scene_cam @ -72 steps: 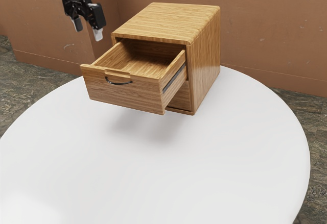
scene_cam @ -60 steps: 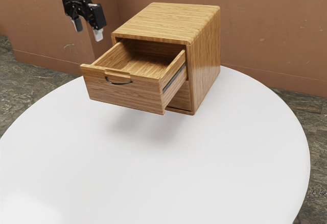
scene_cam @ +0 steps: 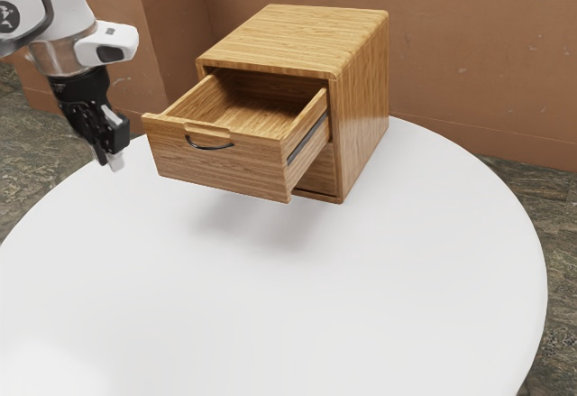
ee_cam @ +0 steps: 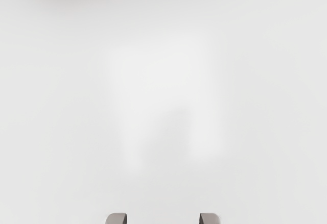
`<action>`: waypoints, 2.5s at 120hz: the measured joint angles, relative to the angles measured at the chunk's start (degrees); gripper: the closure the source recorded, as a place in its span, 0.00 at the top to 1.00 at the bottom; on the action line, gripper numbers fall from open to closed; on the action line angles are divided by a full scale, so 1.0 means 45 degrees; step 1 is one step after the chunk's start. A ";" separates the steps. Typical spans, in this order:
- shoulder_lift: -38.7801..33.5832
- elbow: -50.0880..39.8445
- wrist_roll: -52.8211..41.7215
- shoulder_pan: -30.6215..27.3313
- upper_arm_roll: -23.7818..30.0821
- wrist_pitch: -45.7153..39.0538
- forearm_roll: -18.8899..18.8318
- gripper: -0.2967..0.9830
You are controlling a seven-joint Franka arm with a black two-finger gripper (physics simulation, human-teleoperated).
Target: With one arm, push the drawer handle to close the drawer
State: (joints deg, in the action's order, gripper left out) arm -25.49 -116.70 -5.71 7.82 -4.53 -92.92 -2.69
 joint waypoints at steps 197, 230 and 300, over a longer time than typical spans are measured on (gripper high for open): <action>0.6956 0.3383 0.1519 0.0037 -0.0335 -0.4651 -0.0001 0.15; 0.8172 0.4998 0.1323 -0.0015 -0.0504 -0.4642 0.0170 0.16; 1.0589 0.8149 0.1071 -0.0110 -0.0564 -0.4518 0.0435 0.16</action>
State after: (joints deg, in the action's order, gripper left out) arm 22.16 -80.03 -0.89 7.33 -7.07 -113.25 -0.73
